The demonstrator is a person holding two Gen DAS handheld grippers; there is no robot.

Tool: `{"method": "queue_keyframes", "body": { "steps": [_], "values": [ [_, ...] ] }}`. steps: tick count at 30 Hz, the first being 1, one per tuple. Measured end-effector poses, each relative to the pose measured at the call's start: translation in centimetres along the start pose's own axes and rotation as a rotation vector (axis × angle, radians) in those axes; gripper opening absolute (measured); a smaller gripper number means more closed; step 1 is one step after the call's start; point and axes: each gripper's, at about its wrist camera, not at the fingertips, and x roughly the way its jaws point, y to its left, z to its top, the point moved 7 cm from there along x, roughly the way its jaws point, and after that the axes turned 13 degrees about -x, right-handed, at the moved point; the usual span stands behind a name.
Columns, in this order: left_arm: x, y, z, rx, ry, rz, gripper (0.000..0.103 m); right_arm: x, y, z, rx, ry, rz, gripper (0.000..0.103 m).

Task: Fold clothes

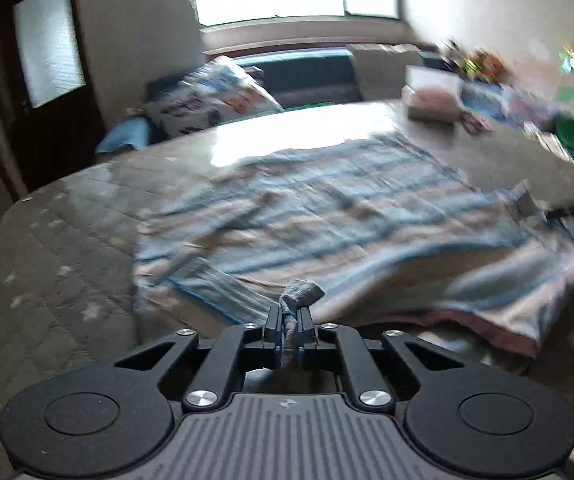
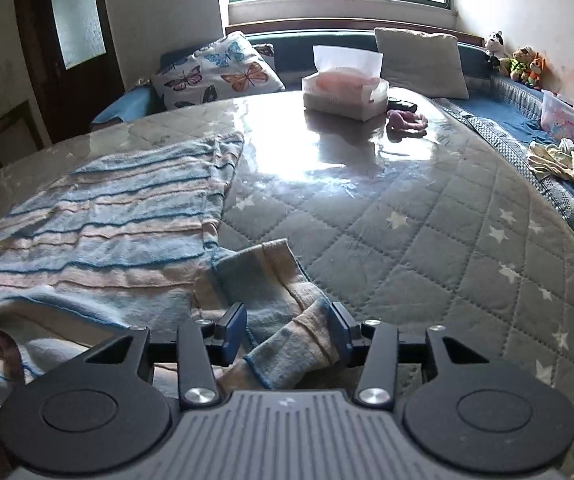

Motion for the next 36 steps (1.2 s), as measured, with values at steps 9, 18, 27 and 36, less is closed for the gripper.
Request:
{"method": "queue_keyframes", "body": {
  "steps": [9,18,27,36],
  "values": [
    [-5.2,11.2,1.5,-0.322,-0.125,0.219,0.005,0.2,-0.6,-0.9,-0.013,0.023,-0.023,0.049],
    [-5.5,18.2,-3.9,-0.49,0.011,0.381,0.009,-0.3,-1.7,-2.2,-0.016,0.053,-0.059,0.049],
    [-7.0,15.0,-3.6,-0.335,0.007,0.343,0.03,-1.8,-2.5,-2.2,-0.039,0.051,-0.093,0.049],
    [-6.3,4.7,-3.8,-0.117,0.063,0.016,0.034,-4.9,5.3,0.0,-0.192,-0.032,0.172,0.049]
  ]
}}
